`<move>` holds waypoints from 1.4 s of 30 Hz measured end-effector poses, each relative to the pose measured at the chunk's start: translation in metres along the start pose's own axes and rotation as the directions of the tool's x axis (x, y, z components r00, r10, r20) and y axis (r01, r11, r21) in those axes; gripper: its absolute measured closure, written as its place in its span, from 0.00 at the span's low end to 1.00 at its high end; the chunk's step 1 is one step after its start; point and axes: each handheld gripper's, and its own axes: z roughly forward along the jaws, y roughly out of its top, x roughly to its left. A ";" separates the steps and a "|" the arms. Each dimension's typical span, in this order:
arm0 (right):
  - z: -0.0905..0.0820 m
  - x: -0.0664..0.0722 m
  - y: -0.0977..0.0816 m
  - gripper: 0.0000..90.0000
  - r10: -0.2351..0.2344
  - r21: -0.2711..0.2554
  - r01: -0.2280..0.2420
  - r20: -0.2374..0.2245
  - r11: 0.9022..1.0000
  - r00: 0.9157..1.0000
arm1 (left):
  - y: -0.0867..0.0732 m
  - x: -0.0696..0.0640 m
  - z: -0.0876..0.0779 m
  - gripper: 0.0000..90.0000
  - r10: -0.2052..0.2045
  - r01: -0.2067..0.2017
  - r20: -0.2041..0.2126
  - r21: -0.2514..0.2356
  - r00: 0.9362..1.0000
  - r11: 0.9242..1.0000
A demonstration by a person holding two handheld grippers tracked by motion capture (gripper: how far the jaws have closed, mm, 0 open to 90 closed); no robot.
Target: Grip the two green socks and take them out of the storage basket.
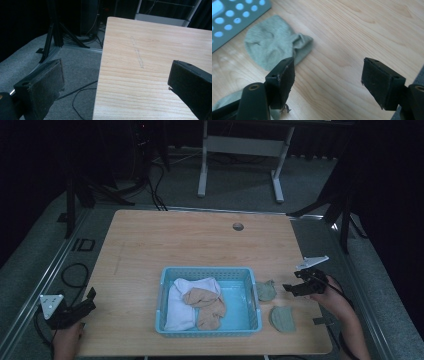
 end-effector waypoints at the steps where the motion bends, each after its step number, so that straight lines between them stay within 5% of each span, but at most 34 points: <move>1: 0.000 -0.001 -0.004 0.27 0.014 -0.005 -0.014 0.010 1.000 1.000 | 0.000 0.000 0.000 0.01 -0.001 0.001 0.000 0.000 1.000 1.000; 8: -0.001 -0.003 -0.028 0.13 0.129 -0.090 -0.123 0.075 0.988 0.989 | 0.000 0.000 0.000 0.01 -0.003 0.003 0.000 -0.002 1.000 1.000; 11: -0.002 -0.006 -0.038 0.11 0.190 -0.147 -0.174 0.100 0.974 0.977 | 0.000 0.000 0.000 0.01 -0.003 0.003 0.001 -0.001 1.000 1.000; 18: -0.004 -0.003 -0.062 0.11 0.331 -0.258 -0.278 0.192 0.925 0.924 | 0.000 0.000 0.000 0.01 -0.003 0.003 0.002 -0.001 1.000 1.000; 23: -0.003 0.005 -0.078 0.11 0.377 -0.301 -0.302 0.234 0.905 0.896 | 0.000 0.000 0.000 0.01 -0.003 0.003 0.002 0.000 1.000 1.000; 27: -0.005 0.013 -0.090 0.11 0.445 -0.370 -0.334 0.271 0.867 0.854 | 0.000 0.000 0.000 0.01 -0.003 0.003 0.002 0.001 1.000 1.000; 29: -0.006 0.014 -0.093 0.11 0.456 -0.383 -0.339 0.274 0.859 0.847 | 0.000 0.000 0.000 0.01 -0.003 0.003 0.002 0.001 1.000 1.000; 31: -0.007 0.019 -0.100 0.11 0.477 -0.417 -0.338 0.294 0.844 0.828 | 0.000 0.000 0.000 0.01 -0.003 0.003 0.002 0.001 1.000 1.000; 33: -0.008 0.021 -0.103 0.11 0.489 -0.437 -0.337 0.300 0.834 0.819 | 0.000 0.001 0.000 0.01 -0.003 0.003 0.003 0.002 1.000 1.000; 38: -0.012 0.027 -0.115 0.11 0.549 -0.562 -0.306 0.333 0.769 0.767 | 0.000 0.000 0.000 0.01 -0.004 0.004 0.005 0.000 1.000 1.000; 41: -0.013 0.029 -0.120 0.11 0.566 -0.612 -0.276 0.346 0.741 0.748 | 0.000 0.000 0.000 0.01 -0.004 0.004 0.006 -0.001 1.000 1.000; 42: -0.012 0.030 -0.121 0.11 0.566 -0.617 -0.270 0.353 0.740 0.745 | 0.000 0.001 0.000 0.01 -0.005 0.005 0.007 -0.001 1.000 1.000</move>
